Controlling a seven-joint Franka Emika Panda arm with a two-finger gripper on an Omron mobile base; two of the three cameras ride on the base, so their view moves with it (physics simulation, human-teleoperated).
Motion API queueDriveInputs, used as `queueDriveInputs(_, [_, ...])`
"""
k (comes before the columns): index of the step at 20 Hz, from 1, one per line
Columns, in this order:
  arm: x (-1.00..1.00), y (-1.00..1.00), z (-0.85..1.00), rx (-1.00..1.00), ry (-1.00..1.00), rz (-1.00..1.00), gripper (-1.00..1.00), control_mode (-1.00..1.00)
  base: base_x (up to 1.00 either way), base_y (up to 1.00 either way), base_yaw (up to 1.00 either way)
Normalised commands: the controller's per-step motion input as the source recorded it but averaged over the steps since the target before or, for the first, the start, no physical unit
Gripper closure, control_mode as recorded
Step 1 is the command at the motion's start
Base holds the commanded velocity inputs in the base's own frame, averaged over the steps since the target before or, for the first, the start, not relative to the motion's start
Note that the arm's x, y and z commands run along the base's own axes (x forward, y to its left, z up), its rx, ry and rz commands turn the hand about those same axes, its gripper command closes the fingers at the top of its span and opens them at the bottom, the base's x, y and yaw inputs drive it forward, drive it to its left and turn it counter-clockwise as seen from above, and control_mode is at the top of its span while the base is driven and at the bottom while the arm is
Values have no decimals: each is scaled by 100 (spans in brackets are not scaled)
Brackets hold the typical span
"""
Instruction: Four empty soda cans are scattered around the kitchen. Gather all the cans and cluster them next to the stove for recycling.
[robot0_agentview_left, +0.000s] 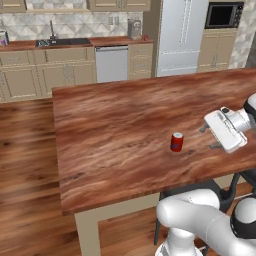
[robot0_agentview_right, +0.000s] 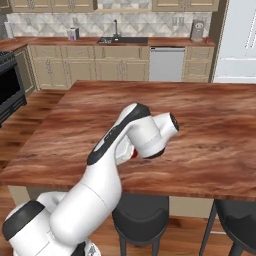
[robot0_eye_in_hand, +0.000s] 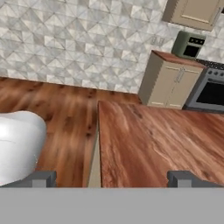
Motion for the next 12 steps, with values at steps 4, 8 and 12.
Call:
queueDriveInputs(4, [4,-13,-1,0,0,0,-100,-100,0,0,0])
queueDriveInputs(8, [18,-15,-9,7,0,3,-100,-100,0,0,0])
queueDriveInputs(12, [30,-13,-9,9,0,4,-100,-100,0,0,0])
